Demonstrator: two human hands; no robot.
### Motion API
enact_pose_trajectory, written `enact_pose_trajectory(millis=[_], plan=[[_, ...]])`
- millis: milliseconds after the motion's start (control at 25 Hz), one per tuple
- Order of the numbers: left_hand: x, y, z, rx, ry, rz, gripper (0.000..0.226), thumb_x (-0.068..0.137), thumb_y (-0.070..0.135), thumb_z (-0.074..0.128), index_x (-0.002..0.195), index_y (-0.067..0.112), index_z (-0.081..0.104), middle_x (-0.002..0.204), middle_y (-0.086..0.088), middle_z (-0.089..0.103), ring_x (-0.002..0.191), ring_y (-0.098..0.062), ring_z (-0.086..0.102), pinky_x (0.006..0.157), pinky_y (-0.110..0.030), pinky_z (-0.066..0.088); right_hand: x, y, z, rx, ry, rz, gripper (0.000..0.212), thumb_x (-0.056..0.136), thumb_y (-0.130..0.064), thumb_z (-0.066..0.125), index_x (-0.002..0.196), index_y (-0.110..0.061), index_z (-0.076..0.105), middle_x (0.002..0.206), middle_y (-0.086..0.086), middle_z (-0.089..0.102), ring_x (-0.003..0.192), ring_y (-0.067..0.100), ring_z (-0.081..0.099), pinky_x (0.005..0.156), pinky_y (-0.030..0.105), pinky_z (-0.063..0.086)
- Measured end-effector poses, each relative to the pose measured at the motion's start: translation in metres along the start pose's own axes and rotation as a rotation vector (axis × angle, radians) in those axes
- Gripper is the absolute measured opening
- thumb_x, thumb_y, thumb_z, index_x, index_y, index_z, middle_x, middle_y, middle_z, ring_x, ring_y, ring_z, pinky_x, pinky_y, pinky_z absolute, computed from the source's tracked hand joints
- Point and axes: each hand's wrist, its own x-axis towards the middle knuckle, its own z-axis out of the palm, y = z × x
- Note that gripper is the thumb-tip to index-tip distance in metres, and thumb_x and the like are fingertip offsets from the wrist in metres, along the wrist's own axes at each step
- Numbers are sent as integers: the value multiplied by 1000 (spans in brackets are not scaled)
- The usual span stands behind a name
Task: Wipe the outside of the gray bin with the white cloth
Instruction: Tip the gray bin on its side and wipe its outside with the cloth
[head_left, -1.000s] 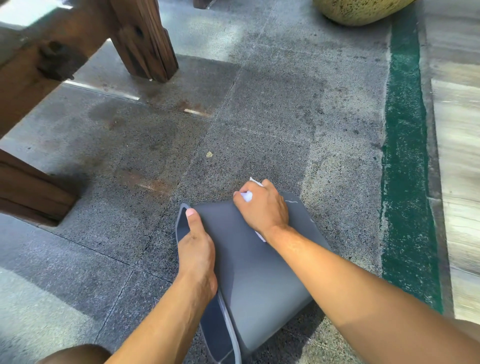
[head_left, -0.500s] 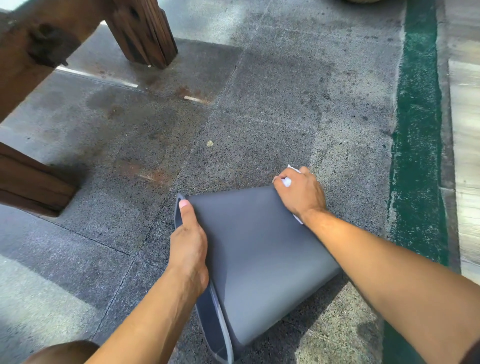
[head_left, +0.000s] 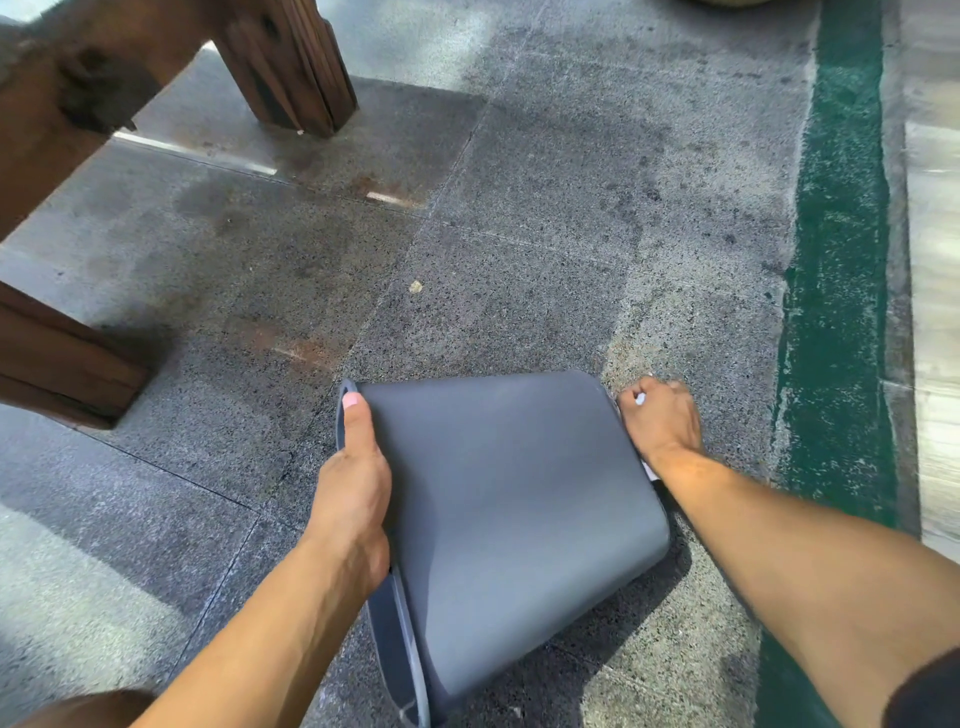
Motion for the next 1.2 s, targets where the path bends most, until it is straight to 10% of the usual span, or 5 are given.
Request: enact_pose_trajectory(millis=[120,360,680,920,1200], plan=[[-8,9,1,-44,-134,-14,83,88,83,43,119,13,76,112,-6,82,101,-24,79,95,-39,56,0,8,-4,79,39,152,21,97,-34,56,103,-22,72,106,23,66,82,30,51,72,33,43],[-12,29,-12,-140,-333,-67,90,85,83,40,97,6,85,105,-22,81,93,-36,80,80,-40,56,9,-39,-55,300,179,182,23,92,-38,56,100,-25,73,103,14,73,99,37,63,75,35,48],[-31,38,1,-129,-480,-195,46,74,32,51,96,2,79,90,-23,78,70,-36,75,72,-40,61,-31,-134,-138,600,272,-103,15,87,-36,62,79,-30,73,72,-23,65,66,-7,55,50,16,36],[-43,42,9,-243,-540,-38,47,80,32,56,113,9,80,113,-22,79,91,-37,79,72,-45,66,-114,-171,-152,591,183,-372,13,83,-38,63,79,-32,74,83,-8,73,83,9,65,76,24,46],[-45,46,20,-313,-393,89,59,97,65,44,89,24,86,96,-15,83,85,-27,81,60,-33,62,-171,-201,-119,483,31,-537,9,89,-37,67,90,-31,73,87,-1,65,87,20,63,86,36,50]])
